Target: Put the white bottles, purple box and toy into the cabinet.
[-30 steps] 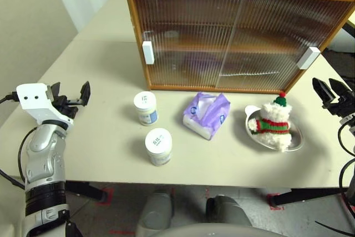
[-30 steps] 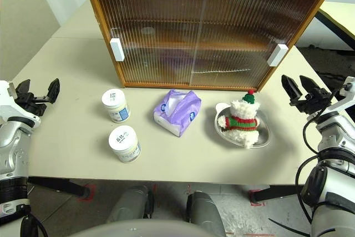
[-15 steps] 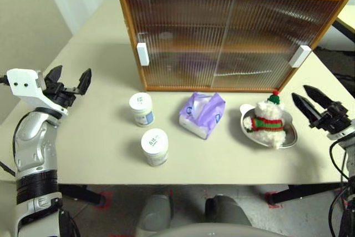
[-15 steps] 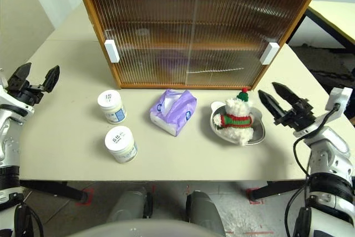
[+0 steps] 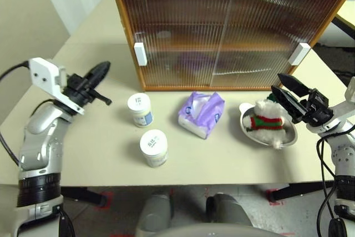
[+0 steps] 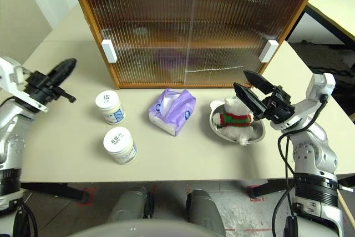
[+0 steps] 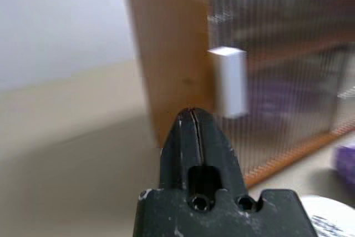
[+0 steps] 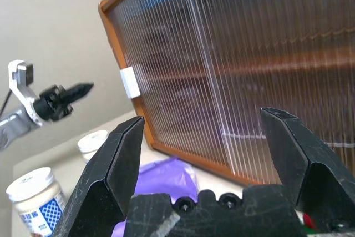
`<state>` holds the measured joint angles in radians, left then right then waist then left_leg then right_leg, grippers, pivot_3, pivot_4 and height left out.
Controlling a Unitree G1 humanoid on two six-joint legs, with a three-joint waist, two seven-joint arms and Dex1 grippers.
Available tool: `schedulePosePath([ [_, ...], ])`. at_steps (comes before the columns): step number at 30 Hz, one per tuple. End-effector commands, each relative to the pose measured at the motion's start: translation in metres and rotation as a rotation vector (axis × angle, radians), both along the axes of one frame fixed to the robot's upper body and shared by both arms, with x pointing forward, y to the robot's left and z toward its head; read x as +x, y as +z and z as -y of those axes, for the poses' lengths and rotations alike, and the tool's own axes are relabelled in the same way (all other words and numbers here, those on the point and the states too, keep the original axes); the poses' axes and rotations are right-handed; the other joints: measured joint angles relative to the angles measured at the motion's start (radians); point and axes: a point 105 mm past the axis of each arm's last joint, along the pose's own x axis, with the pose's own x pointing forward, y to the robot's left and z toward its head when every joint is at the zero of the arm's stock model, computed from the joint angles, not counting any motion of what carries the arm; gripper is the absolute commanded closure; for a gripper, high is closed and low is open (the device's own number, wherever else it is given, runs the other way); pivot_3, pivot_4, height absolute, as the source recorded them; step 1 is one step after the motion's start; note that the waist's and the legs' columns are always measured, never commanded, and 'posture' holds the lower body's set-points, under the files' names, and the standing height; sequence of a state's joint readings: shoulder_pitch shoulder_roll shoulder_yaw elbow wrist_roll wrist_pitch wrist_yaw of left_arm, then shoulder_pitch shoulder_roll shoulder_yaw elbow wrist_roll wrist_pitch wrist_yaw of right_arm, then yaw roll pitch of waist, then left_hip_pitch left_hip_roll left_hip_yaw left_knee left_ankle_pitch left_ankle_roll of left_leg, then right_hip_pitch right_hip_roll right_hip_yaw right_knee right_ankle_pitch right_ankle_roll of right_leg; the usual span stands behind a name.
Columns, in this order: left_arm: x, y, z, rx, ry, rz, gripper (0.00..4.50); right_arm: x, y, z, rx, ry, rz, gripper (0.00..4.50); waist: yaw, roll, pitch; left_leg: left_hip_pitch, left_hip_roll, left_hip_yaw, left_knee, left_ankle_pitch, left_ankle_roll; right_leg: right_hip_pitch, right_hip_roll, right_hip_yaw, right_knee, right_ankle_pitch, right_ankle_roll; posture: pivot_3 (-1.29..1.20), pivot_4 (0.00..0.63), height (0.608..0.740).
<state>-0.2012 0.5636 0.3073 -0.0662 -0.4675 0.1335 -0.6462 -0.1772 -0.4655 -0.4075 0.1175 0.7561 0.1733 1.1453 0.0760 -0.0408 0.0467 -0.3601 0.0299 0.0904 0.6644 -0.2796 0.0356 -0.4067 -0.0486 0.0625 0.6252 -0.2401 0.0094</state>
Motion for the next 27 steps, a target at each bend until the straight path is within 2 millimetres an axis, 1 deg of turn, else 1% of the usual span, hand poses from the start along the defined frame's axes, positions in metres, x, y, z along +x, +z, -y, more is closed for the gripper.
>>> schedulePosePath([
  [1, 0.007, -0.003, 0.004, 0.006, 0.012, 0.002, 4.47, 0.000, 0.010, -0.005, 0.000, 0.007, 0.051, 0.00, 0.000, 0.000, 0.000, 0.000, 0.000, 0.000, 0.000, 0.001, 0.002, 0.000, 0.001, 0.000, 0.000, 0.000, 0.000, 0.19, 0.030, 0.740],
  [5, 0.016, -0.005, 0.006, -0.007, 0.021, 0.004, 4.47, -0.002, 0.012, -0.009, -0.038, 0.033, 0.071, 0.00, 0.000, 0.000, -0.001, 0.000, 0.000, 0.000, 0.000, 0.002, 0.003, 0.000, 0.001, 0.000, 0.000, 0.000, 0.000, 0.17, 0.016, 0.740],
  [9, 0.027, -0.006, 0.008, -0.017, 0.034, 0.006, 4.47, -0.010, 0.006, -0.018, -0.122, 0.120, 0.034, 0.00, -0.002, -0.001, -0.001, 0.000, -0.001, 0.000, 0.000, 0.002, 0.003, 0.000, 0.001, 0.000, 0.000, 0.000, 0.001, 0.15, 0.018, 0.740],
  [13, 0.037, -0.008, 0.018, -0.036, 0.005, 0.008, 4.47, -0.015, 0.005, -0.021, -0.140, 0.145, 0.036, 0.00, -0.002, -0.002, -0.002, -0.001, -0.001, 0.000, 0.001, 0.002, 0.003, 0.000, 0.001, 0.000, 0.000, 0.000, 0.001, 0.13, 0.016, 0.740],
  [16, 0.040, -0.009, 0.025, -0.035, -0.016, 0.006, 4.47, -0.016, 0.007, -0.022, -0.137, 0.140, 0.046, 0.00, -0.004, -0.002, -0.002, -0.001, -0.001, 0.000, 0.001, 0.002, 0.003, 0.000, 0.001, 0.000, 0.000, 0.000, 0.001, 0.12, 0.016, 0.740],
  [20, 0.041, -0.009, 0.029, -0.039, -0.042, 0.005, 4.47, -0.016, 0.009, -0.023, -0.125, 0.133, 0.055, 0.00, -0.010, -0.002, -0.002, 0.000, -0.001, 0.000, 0.001, 0.002, 0.003, 0.000, 0.001, 0.001, 0.000, 0.000, 0.001, 0.11, 0.015, 0.740],
  [27, 0.044, -0.012, 0.030, -0.042, -0.044, -0.004, 4.47, -0.018, 0.008, -0.024, -0.113, 0.121, 0.056, 0.00, -0.010, -0.003, -0.003, 0.000, -0.001, 0.000, 0.002, 0.002, 0.003, 0.000, 0.002, 0.001, 0.000, 0.000, 0.001, 0.10, 0.009, 0.740],
])
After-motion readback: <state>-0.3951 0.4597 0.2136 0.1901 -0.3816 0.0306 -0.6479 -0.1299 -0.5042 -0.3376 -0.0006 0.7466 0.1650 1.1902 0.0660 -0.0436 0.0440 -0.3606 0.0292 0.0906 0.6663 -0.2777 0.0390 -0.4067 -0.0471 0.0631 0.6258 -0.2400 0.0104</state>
